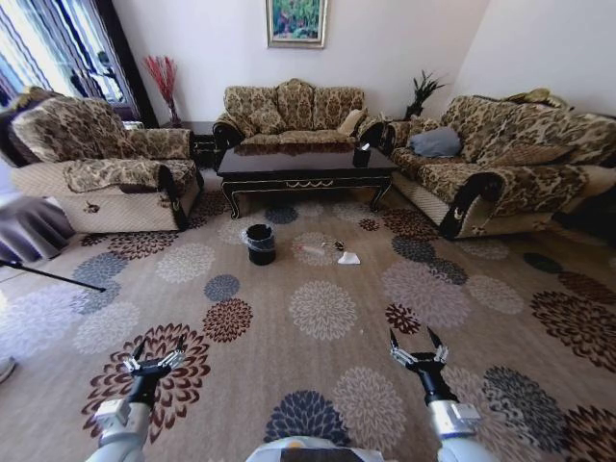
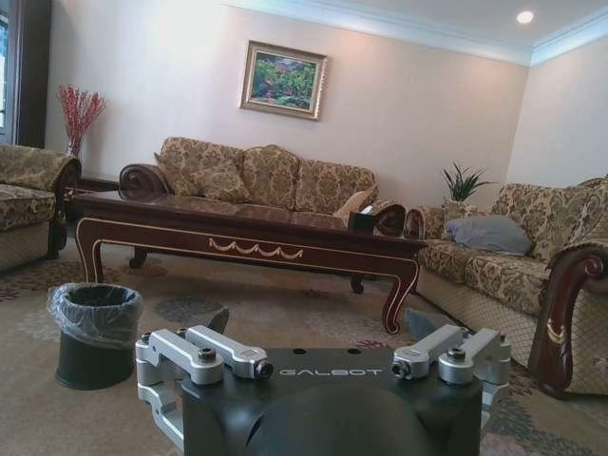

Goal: Move to the front of the table and pick up the trash from the floor, then place it into the trash bin.

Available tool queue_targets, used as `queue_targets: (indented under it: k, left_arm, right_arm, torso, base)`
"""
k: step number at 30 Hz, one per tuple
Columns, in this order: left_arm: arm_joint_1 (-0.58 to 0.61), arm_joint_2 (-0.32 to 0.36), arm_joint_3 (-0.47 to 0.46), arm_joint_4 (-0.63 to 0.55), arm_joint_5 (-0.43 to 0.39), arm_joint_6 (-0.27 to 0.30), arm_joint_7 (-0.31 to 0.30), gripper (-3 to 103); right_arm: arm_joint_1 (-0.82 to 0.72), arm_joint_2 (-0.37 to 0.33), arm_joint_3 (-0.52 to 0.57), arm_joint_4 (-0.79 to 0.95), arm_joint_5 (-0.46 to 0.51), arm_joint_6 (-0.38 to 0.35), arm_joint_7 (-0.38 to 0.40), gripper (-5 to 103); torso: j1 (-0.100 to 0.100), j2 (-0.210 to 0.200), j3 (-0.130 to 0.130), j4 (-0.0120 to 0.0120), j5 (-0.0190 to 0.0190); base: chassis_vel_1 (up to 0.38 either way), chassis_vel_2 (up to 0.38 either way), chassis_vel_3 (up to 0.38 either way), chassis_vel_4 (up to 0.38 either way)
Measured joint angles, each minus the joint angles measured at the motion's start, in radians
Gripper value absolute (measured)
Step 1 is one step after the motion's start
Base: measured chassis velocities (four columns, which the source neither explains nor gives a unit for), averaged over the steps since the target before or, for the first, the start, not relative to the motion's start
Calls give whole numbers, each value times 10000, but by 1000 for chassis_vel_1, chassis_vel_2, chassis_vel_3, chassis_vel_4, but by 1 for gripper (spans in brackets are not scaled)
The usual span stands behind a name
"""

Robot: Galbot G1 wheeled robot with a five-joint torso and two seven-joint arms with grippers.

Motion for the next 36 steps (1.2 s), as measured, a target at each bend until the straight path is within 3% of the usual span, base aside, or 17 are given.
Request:
queue_targets:
  k: [21, 36]
  left_arm:
    - [-388, -152, 171, 294, -125, 306, 17, 100]
    - [-577, -155, 242, 573, 40, 218, 21, 100]
  right_arm:
    - [240, -132, -10, -235, 231, -5, -166, 100]
    - [344, -87, -118, -577, 159, 49, -197, 100]
  torso:
    - [-362, -907, -547, 0, 2]
    - [-610, -1483, -874, -1, 0]
  base:
    - [0, 0, 0, 0]
    - [0, 0, 0, 0]
